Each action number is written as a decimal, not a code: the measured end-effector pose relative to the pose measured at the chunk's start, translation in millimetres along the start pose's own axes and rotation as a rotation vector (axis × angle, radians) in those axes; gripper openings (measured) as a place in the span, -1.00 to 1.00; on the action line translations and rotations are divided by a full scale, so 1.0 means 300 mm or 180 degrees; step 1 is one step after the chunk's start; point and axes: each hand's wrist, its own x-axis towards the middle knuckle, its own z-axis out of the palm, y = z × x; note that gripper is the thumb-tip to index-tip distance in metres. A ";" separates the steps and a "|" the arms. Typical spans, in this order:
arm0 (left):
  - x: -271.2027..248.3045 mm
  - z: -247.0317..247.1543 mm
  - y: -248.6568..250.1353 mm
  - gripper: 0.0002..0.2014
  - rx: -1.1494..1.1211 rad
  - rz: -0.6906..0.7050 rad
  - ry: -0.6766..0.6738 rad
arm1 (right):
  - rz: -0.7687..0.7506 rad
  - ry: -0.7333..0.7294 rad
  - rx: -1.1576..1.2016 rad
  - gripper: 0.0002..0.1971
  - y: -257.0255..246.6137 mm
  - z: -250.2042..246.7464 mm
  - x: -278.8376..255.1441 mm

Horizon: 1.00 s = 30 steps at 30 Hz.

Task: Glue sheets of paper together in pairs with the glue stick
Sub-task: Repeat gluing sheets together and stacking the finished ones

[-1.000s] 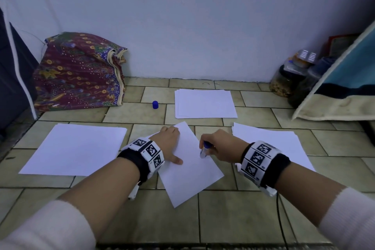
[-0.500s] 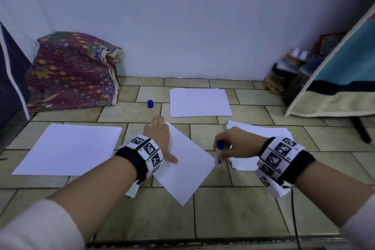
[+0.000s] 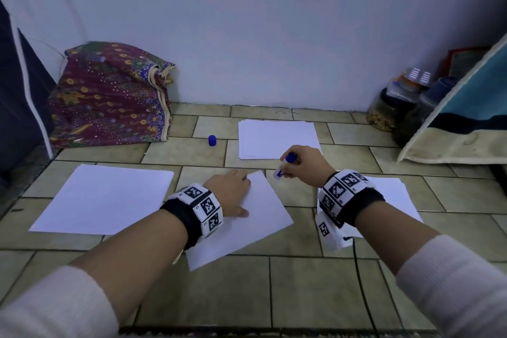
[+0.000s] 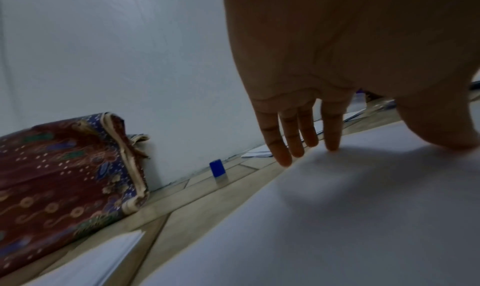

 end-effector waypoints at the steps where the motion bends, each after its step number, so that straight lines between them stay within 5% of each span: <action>1: 0.006 0.008 -0.004 -0.31 -0.0113 -0.0070 0.0032 | -0.0013 0.0025 -0.0036 -0.92 -0.006 0.013 0.010; 7: 0.030 0.021 -0.012 -0.31 -0.0471 -0.0243 0.0017 | -0.0159 0.0133 -0.0300 -0.85 -0.058 0.100 0.071; 17: 0.029 0.013 -0.016 -0.25 -0.0520 -0.0374 -0.0063 | -0.0275 -0.0444 -0.1210 -0.83 -0.109 0.123 0.100; 30: 0.036 0.022 -0.016 -0.26 -0.0481 -0.0353 0.0001 | -0.0603 -0.0900 -0.1613 -0.81 -0.049 0.052 -0.058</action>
